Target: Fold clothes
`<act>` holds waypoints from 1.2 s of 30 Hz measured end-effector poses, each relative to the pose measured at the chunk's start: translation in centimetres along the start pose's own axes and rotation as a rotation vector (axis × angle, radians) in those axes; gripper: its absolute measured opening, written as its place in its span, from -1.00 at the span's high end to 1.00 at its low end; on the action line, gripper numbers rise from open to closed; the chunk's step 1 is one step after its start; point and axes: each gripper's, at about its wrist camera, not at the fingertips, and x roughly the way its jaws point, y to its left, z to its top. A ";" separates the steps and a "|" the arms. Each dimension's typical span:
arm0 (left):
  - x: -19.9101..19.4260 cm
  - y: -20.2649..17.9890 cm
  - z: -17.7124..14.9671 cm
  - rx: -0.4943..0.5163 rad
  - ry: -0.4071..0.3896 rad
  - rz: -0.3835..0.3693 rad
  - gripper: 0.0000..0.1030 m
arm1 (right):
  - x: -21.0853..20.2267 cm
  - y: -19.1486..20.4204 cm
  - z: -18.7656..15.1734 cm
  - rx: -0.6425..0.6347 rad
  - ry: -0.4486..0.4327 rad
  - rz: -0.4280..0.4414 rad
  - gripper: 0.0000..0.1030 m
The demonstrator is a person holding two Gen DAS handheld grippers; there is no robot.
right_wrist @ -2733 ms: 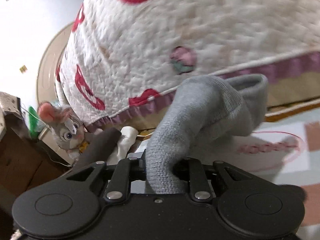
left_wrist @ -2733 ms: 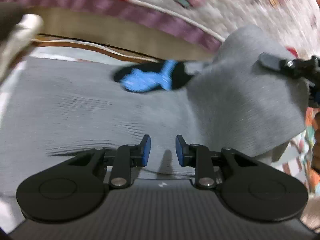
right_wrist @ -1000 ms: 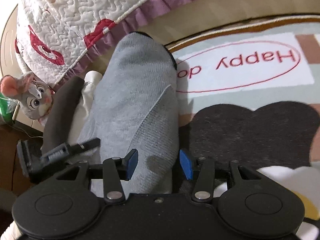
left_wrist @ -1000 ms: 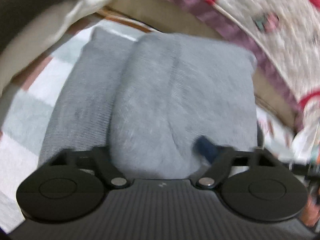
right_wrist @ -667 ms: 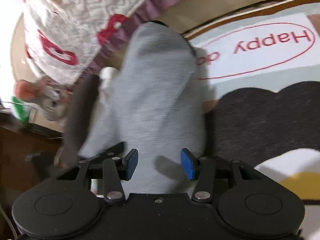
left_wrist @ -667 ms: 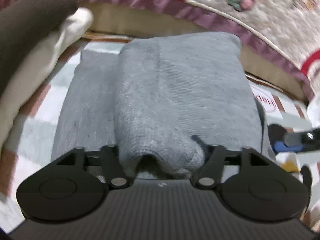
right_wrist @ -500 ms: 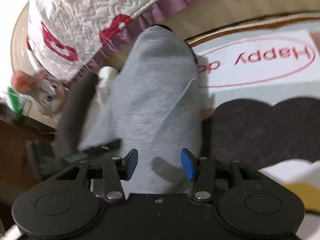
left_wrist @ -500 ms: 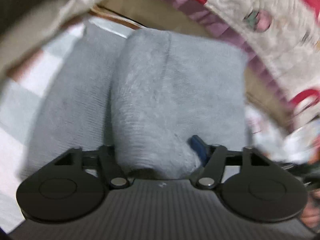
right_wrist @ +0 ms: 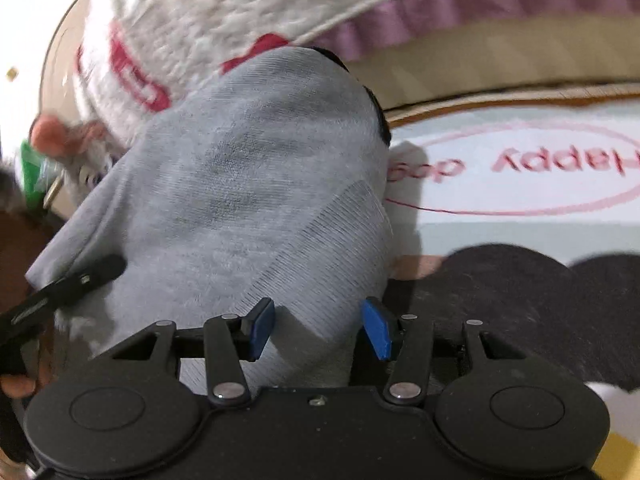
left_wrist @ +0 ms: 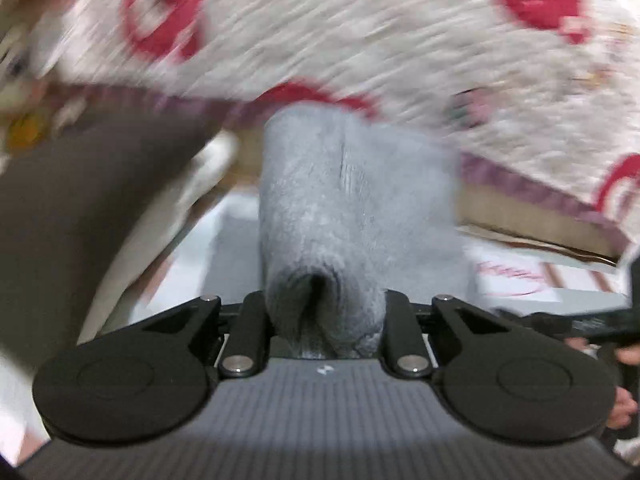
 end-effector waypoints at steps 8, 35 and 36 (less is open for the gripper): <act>2.4 2.0 -3.1 -0.035 0.093 0.096 0.64 | 1.8 1.7 -1.5 -0.119 0.078 -0.017 -0.08; 3.6 4.4 -3.3 -0.050 0.227 0.096 -0.40 | 0.7 1.9 -0.9 -0.099 0.051 -0.004 -0.12; 3.5 4.9 -3.3 -0.095 0.223 0.086 -0.40 | 0.3 2.1 -0.7 -0.115 0.034 -0.007 -0.12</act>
